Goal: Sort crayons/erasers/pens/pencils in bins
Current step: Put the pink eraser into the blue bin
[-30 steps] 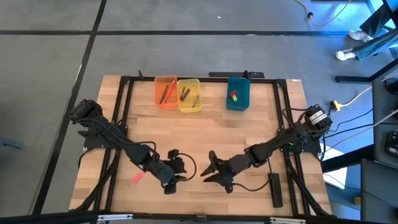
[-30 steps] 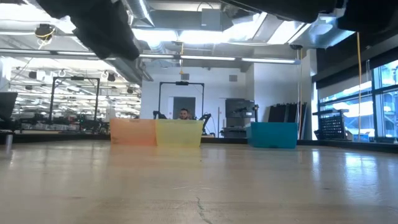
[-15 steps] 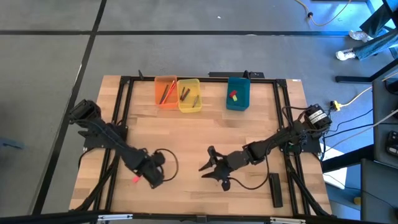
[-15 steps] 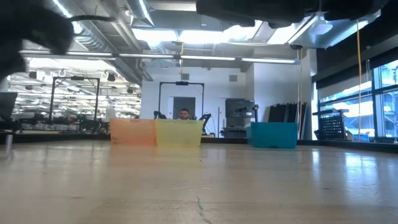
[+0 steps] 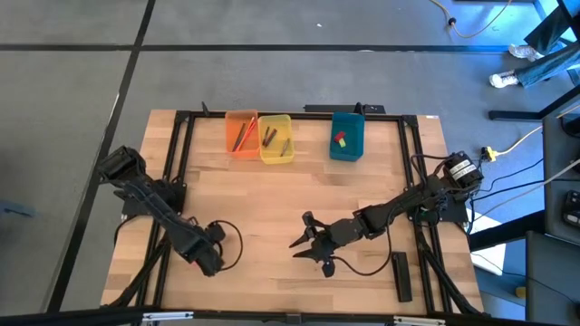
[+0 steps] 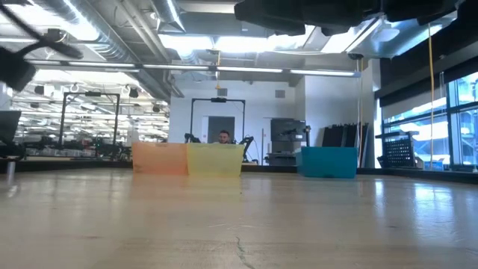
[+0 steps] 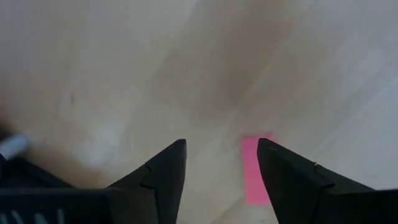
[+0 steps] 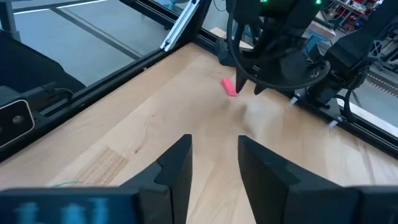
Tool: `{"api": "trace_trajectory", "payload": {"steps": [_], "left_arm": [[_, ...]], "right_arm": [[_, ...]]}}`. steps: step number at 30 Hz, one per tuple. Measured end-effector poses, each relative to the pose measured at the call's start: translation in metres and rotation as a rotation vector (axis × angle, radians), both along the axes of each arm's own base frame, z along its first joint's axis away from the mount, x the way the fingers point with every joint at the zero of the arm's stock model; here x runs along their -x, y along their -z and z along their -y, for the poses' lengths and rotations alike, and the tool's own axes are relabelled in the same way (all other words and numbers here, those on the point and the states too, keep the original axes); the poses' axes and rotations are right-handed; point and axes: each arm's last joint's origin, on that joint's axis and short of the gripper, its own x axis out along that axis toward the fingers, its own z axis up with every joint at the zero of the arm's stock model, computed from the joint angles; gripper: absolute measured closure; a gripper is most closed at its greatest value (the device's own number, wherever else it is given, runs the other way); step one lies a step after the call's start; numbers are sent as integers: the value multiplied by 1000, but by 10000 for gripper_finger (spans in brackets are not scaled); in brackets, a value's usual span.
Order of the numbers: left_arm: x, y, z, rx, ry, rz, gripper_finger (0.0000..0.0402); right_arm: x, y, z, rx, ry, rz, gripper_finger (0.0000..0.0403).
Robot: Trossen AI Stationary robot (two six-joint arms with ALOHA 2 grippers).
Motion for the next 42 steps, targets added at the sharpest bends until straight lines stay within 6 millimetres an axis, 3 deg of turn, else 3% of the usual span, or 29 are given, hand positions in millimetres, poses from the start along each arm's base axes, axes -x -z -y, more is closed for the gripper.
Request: {"api": "trace_trajectory", "payload": {"steps": [8, 17, 32, 42], "left_arm": [[11, 15, 4, 132, -56, -67, 213], [20, 24, 4, 140, -63, -68, 223], [10, 26, -2, 142, -62, -18, 312], [1, 16, 0, 101, -26, 4, 323]], "right_arm": [[0, 0, 0, 2, -1, 1, 272], [0, 0, 0, -2, 0, 4, 272], [0, -1, 0, -50, 26, -5, 272], [-1, -1, 0, -48, 26, -6, 272]]}}
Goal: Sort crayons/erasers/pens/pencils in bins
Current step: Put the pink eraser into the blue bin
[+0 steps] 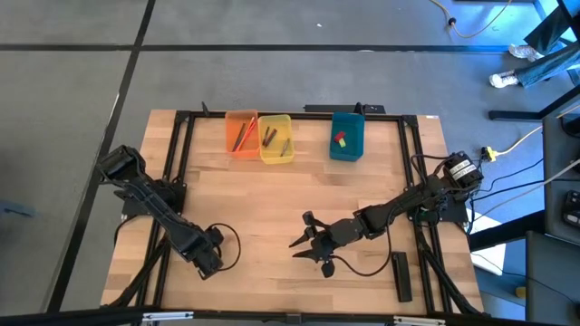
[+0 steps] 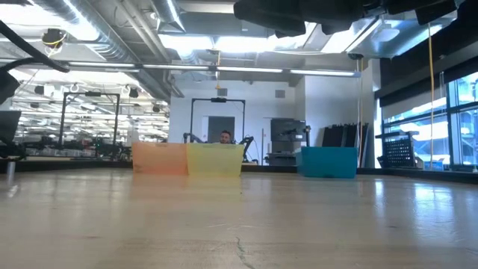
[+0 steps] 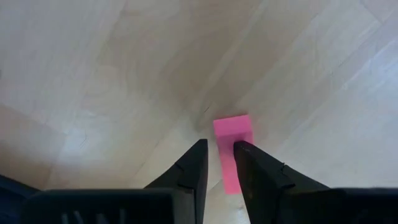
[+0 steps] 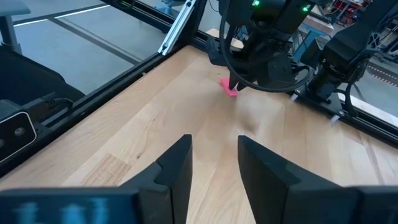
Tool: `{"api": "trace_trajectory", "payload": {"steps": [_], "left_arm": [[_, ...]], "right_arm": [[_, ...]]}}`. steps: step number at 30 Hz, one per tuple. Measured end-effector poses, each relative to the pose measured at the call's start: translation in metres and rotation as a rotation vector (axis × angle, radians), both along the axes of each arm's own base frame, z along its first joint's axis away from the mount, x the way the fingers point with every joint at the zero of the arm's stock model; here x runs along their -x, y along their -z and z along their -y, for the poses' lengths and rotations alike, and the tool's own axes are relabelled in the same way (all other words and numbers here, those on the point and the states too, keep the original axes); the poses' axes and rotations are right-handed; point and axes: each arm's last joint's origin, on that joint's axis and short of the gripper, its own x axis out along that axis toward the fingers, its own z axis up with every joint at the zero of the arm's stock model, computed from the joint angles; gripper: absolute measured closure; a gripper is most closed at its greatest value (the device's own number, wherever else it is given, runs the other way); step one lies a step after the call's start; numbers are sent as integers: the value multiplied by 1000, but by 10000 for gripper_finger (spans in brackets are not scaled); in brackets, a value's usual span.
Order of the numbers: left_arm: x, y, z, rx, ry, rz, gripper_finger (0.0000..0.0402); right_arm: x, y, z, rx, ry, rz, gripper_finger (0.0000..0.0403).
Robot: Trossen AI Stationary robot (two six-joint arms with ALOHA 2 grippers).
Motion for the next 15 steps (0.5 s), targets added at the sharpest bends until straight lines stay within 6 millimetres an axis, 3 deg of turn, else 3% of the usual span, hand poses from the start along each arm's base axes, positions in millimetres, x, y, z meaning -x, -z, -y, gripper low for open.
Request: {"api": "trace_trajectory", "payload": {"steps": [15], "left_arm": [[-18, -17, 2, -91, 56, 150, 324]], "right_arm": [[0, 0, 0, 0, 1, 0, 272]]}}
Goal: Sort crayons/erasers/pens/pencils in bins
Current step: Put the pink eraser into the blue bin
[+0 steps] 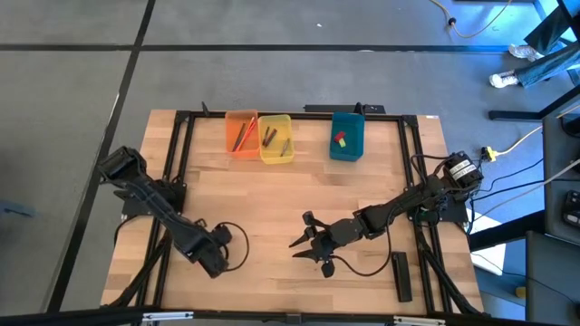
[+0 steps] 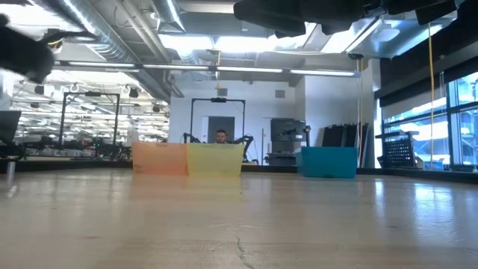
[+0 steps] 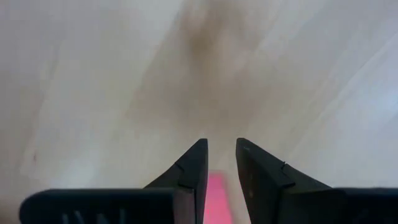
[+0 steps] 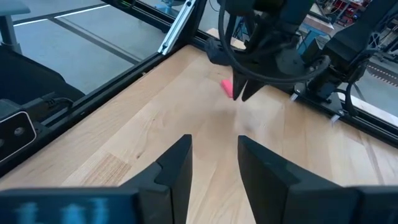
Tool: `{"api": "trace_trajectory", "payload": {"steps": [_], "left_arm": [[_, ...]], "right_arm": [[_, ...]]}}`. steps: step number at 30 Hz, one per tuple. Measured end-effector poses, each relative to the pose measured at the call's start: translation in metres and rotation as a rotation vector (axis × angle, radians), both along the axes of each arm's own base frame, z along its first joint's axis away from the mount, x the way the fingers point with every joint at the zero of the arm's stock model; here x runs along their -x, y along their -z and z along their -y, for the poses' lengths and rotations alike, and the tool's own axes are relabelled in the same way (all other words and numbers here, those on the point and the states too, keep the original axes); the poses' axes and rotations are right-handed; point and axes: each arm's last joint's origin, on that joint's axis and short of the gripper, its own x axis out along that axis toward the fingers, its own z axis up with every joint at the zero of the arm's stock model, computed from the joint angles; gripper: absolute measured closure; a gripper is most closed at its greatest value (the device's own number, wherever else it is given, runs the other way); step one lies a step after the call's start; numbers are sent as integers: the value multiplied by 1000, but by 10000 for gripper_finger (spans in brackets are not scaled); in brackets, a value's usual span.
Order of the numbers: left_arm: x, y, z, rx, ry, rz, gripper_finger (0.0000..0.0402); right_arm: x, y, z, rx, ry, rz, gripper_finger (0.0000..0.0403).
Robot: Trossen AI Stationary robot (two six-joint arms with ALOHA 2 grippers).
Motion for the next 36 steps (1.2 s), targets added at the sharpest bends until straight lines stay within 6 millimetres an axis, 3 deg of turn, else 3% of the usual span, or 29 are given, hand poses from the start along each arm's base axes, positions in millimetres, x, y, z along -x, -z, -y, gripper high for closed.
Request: {"api": "trace_trajectory", "payload": {"steps": [6, 10, 13, 20, 29, 36], "left_arm": [[-25, -11, -2, -3, 119, 164, 324], [-41, -21, 1, 46, 192, 263, 324], [-45, -32, -1, 37, 170, 242, 324], [-21, -34, -4, -25, 1, 21, 313], [13, -5, 4, -7, -53, -102, 218], [28, 16, -3, 44, -91, -195, 201]], "right_arm": [[-1, 2, -1, 2, -2, 2, 272], [-5, 15, -3, 2, -24, -17, 272], [-9, 27, -5, 4, -27, -27, 272], [-13, 46, -7, 1, -21, -53, 271], [-14, 44, -7, -42, -9, -36, 271], [-14, 44, -7, -43, -8, -37, 272]]}}
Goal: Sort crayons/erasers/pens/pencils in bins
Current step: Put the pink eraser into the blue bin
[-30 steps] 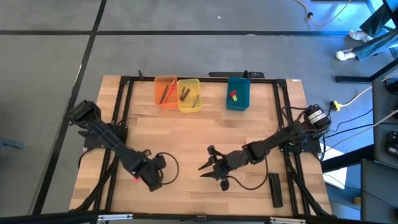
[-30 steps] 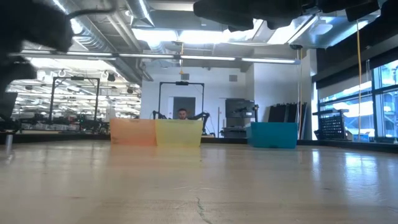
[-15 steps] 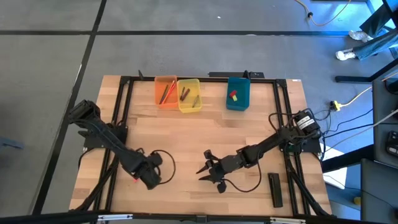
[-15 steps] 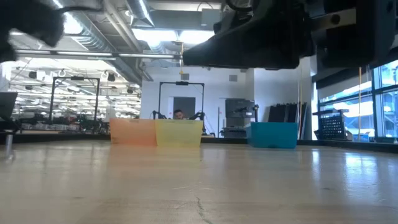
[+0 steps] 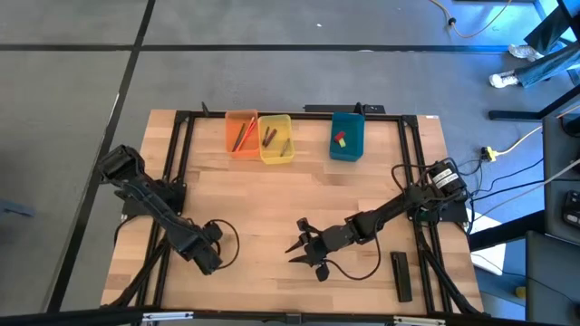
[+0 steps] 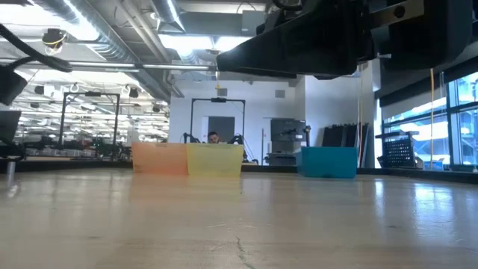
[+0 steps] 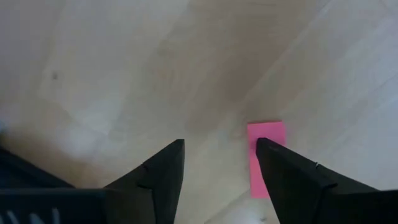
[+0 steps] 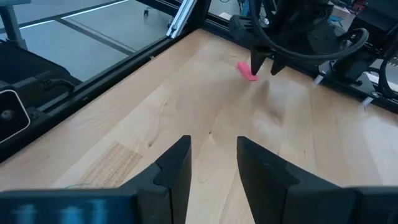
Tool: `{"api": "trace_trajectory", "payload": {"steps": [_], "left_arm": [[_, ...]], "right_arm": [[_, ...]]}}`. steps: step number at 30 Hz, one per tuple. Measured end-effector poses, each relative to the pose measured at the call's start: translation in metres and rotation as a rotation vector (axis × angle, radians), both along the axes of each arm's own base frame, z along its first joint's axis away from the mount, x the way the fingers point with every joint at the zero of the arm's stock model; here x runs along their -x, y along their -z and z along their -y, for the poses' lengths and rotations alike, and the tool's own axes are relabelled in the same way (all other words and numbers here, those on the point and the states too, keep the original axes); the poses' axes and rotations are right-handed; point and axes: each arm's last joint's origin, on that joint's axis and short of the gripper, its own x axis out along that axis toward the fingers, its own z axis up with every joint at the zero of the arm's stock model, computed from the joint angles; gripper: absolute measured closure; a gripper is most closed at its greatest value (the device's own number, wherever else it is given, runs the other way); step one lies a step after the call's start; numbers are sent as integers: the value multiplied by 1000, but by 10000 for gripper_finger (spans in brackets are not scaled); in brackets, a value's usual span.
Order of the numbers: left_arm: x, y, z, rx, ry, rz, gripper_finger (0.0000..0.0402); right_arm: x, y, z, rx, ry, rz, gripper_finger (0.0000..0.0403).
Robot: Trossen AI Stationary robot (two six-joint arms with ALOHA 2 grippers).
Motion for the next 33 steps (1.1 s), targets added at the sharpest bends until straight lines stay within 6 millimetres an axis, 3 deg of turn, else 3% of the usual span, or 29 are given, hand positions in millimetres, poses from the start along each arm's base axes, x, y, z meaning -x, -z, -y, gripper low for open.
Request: {"api": "trace_trajectory", "payload": {"steps": [9, 14, 19, 33], "left_arm": [[1, 3, -1, 38, -5, -17, 202], [4, -12, -5, 48, -5, -70, 205], [5, -27, 1, 90, 20, 16, 205], [13, 3, 0, 119, -18, 108, 205]], "right_arm": [[0, 0, 0, 1, 0, -1, 272], [0, 0, 0, 2, -1, 0, 272], [0, 0, 0, 2, -1, 0, 272], [0, 0, 0, 2, 0, -4, 272]]}}
